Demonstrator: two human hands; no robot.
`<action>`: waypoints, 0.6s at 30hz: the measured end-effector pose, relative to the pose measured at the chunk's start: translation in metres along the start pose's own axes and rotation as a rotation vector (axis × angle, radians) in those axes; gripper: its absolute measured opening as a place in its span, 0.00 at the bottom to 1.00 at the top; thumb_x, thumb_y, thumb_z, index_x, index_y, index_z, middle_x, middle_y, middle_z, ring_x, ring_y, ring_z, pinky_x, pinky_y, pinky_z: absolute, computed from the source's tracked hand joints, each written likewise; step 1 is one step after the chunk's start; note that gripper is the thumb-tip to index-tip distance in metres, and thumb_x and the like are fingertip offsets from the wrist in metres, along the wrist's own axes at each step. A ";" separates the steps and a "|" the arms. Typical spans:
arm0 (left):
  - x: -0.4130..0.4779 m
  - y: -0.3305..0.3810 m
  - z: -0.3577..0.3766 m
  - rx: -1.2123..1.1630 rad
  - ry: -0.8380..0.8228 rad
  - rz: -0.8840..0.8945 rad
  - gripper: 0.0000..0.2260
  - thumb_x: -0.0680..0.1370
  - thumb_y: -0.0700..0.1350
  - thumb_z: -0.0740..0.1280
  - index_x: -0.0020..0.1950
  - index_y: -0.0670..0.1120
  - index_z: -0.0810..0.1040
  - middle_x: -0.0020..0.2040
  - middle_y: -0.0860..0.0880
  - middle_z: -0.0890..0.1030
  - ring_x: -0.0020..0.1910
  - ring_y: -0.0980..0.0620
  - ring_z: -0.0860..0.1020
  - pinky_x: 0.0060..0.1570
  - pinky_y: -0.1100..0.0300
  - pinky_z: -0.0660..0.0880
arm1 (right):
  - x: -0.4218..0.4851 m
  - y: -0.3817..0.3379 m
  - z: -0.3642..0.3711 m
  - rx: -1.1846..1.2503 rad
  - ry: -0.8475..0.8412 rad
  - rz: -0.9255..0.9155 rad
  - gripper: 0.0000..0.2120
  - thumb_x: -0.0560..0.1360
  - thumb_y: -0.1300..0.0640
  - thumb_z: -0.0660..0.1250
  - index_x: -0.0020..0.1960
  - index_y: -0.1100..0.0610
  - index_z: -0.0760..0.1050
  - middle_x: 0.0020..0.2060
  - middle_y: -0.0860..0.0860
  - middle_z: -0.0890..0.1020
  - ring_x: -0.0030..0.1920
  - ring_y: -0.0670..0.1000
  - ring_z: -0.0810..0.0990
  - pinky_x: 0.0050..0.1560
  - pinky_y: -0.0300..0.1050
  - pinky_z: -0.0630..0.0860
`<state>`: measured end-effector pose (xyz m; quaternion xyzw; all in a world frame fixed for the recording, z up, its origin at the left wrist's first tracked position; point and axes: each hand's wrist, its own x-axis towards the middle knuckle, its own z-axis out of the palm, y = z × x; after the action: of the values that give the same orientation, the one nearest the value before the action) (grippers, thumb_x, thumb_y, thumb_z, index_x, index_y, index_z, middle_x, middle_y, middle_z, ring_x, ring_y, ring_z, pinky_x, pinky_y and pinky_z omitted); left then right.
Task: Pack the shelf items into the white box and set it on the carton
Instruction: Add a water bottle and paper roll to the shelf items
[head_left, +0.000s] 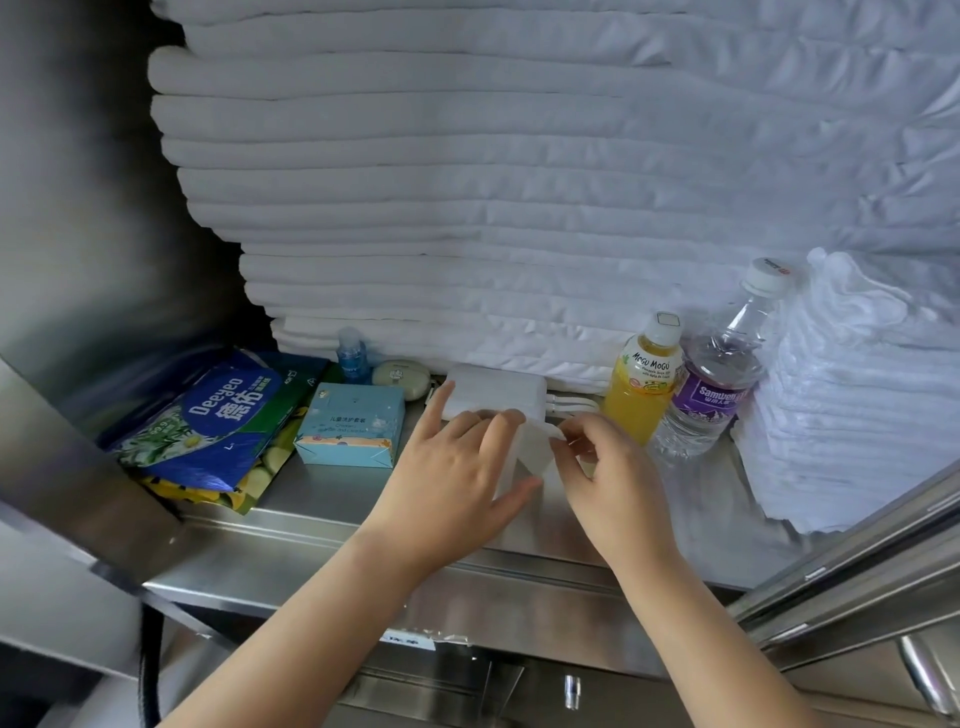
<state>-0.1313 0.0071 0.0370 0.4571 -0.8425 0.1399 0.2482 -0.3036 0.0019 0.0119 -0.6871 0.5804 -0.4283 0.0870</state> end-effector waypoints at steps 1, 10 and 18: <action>0.001 0.000 0.000 0.011 0.005 0.002 0.19 0.75 0.56 0.61 0.54 0.43 0.76 0.43 0.50 0.81 0.46 0.50 0.79 0.67 0.44 0.64 | 0.000 0.001 0.000 0.012 0.002 0.001 0.02 0.73 0.58 0.69 0.45 0.54 0.77 0.39 0.43 0.79 0.38 0.42 0.76 0.37 0.34 0.71; 0.001 0.003 -0.001 -0.065 0.011 0.000 0.16 0.75 0.53 0.62 0.51 0.41 0.79 0.43 0.47 0.81 0.45 0.46 0.79 0.56 0.58 0.68 | -0.004 0.011 -0.004 0.184 0.007 0.113 0.07 0.75 0.60 0.67 0.45 0.49 0.73 0.37 0.42 0.80 0.40 0.41 0.78 0.38 0.32 0.72; 0.007 0.002 -0.005 -0.048 -0.051 -0.014 0.15 0.76 0.52 0.61 0.48 0.42 0.79 0.43 0.47 0.81 0.43 0.45 0.79 0.47 0.59 0.68 | -0.004 0.014 -0.006 0.203 0.016 0.132 0.07 0.76 0.61 0.66 0.46 0.49 0.73 0.38 0.42 0.80 0.39 0.40 0.78 0.38 0.32 0.72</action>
<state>-0.1343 0.0057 0.0447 0.4603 -0.8486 0.1063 0.2383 -0.3174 0.0032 0.0054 -0.6315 0.5786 -0.4839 0.1794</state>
